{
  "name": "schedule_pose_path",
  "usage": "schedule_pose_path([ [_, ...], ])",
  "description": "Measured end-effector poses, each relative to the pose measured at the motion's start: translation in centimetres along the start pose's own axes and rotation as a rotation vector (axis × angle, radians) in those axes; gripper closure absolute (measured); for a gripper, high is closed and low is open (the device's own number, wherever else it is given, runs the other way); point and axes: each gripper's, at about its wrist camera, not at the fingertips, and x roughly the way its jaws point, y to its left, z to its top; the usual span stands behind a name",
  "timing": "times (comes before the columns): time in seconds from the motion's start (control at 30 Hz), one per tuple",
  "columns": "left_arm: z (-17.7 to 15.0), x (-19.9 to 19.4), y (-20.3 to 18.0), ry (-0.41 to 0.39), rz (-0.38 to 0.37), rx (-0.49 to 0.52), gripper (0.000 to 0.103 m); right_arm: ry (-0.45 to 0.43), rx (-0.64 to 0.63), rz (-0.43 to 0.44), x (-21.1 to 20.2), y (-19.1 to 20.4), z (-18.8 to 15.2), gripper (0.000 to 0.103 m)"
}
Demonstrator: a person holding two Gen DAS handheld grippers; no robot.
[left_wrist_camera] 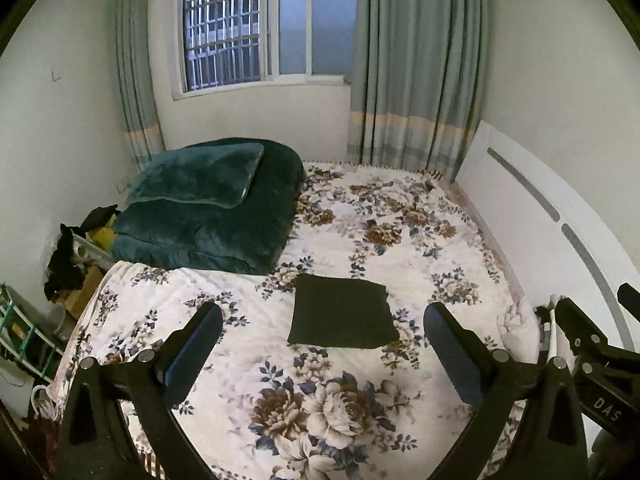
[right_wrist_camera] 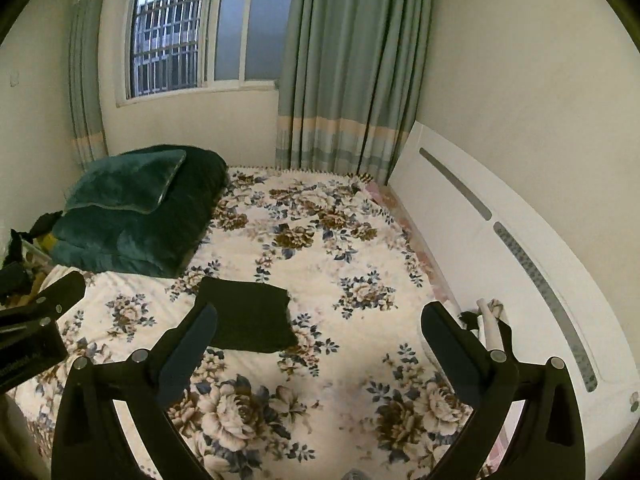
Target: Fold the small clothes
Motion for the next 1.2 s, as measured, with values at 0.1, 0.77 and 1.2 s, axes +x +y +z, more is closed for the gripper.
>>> schedule_pose_path([
  [0.1,-0.2,-1.4,-0.1,-0.013,0.002,-0.002,0.0,-0.013,0.002,0.008,-2.1,-0.6,-0.1,0.0],
  [0.77,-0.7,-5.4,-0.3,-0.059,0.024,-0.001,0.0,-0.047,-0.005,0.037,-6.5,-1.6,0.1,0.0],
  [1.2,-0.8,-5.8,-0.2,-0.061,0.03,-0.001,0.0,-0.044,-0.023,0.057,-6.2,-1.6,0.6,0.0],
])
